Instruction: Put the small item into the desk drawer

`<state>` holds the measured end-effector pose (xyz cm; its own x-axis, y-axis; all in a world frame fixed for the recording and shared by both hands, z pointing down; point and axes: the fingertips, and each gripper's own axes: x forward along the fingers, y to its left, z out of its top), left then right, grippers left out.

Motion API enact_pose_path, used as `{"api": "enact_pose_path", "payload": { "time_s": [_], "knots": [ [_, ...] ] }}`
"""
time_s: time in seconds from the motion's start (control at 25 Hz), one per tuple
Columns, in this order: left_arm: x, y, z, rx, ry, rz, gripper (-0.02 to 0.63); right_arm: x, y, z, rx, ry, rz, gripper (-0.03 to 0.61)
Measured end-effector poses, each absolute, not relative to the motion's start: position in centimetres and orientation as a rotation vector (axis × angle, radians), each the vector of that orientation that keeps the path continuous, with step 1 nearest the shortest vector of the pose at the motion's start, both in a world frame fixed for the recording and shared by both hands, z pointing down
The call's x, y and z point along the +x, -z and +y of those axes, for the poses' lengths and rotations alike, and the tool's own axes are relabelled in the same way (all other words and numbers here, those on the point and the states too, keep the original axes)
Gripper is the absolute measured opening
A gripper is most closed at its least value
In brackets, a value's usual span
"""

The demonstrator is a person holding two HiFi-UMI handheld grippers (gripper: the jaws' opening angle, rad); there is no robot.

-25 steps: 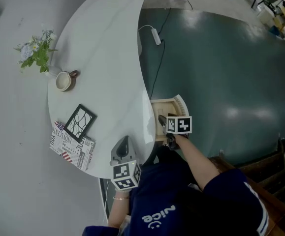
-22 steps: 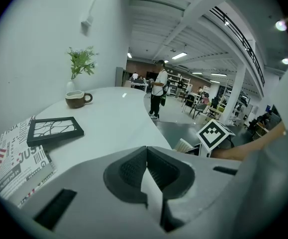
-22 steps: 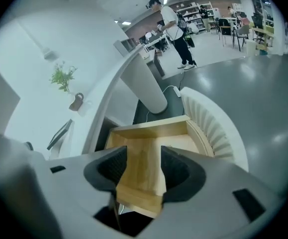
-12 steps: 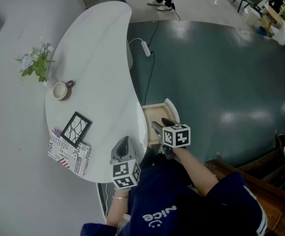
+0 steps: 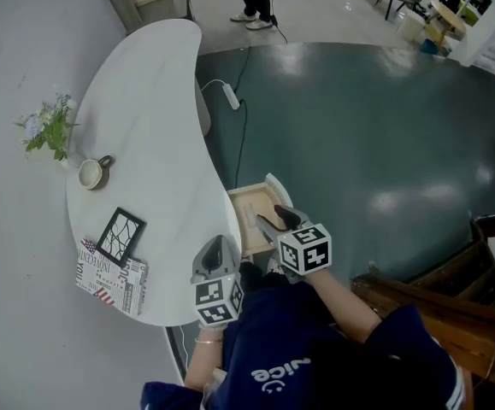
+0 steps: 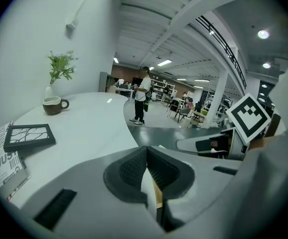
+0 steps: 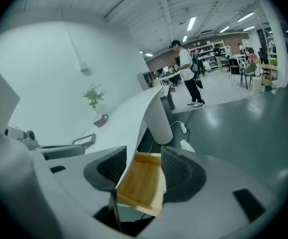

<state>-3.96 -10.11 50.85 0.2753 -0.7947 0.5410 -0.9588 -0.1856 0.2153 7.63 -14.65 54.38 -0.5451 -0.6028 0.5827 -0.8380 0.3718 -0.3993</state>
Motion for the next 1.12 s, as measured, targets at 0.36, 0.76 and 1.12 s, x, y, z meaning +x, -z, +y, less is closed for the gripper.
{"api": "enact_pose_path", "payload": {
  "time_s": [0.36, 0.76, 1.12],
  "knots": [
    [-1.8, -48.8, -11.0, 2.165, -0.407, -1.557, 0.005, 10.7, -50.4, -14.4, 1.378, -0.766, -2.337, 0.222],
    [0.7, -47.2, -11.7, 2.281, -0.348, -1.483, 0.005, 12.1, -47.7, -13.0, 1.459, -0.626, -2.333, 0.221],
    [1.3, -46.8, -11.5, 2.323, -0.344, -1.458, 0.005, 12.3, -47.1, -12.1, 1.508, -0.568, -2.321, 0.083]
  ]
}}
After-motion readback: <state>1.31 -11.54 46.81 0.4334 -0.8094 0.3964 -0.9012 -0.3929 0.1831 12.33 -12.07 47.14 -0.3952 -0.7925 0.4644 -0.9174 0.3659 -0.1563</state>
